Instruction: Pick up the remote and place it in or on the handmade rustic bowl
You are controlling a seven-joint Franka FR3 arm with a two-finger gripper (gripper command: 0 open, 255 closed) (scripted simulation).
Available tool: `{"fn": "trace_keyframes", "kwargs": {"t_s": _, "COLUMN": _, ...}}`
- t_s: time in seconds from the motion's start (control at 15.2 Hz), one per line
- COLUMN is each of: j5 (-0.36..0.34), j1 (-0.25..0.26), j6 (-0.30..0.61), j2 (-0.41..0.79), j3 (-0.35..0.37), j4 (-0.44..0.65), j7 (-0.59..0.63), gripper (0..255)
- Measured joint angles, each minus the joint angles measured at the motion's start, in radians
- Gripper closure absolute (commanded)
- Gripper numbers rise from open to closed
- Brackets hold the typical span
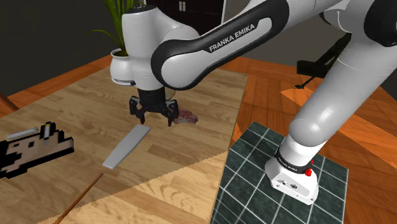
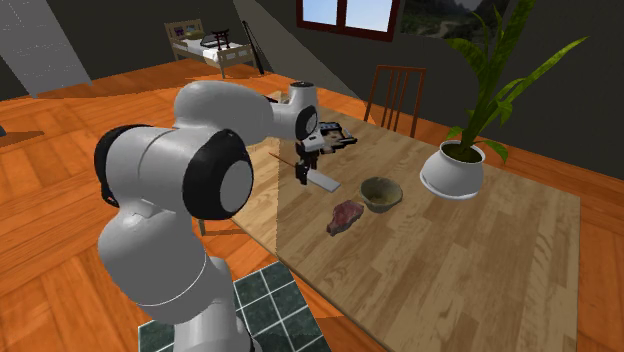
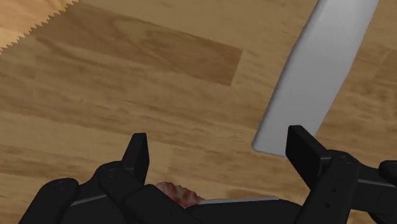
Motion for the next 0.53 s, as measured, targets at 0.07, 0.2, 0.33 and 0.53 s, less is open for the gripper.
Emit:
{"fn": "trace_keyframes", "kwargs": {"t_s": 0.07, "j5": -0.055, "j1": 0.003, "j6": -0.003, "j2": 0.064, "j3": 0.011, "j4": 0.038, "j7": 0.071, "gripper": 0}}
{"fn": "trace_keyframes", "kwargs": {"t_s": 0.2, "j5": -0.153, "j1": 0.036, "j6": 0.0, "j2": 0.18, "j3": 0.011, "j4": 0.098, "j7": 0.203, "gripper": 0}}
{"fn": "trace_keyframes", "kwargs": {"t_s": 0.33, "j5": -0.244, "j1": 0.093, "j6": -0.012, "j2": 0.296, "j3": -0.016, "j4": 0.177, "j7": 0.321, "gripper": 0}}
{"fn": "trace_keyframes", "kwargs": {"t_s": 0.53, "j5": -0.341, "j1": 0.199, "j6": -0.038, "j2": 0.449, "j3": -0.077, "j4": 0.308, "j7": 0.468, "gripper": 0}}
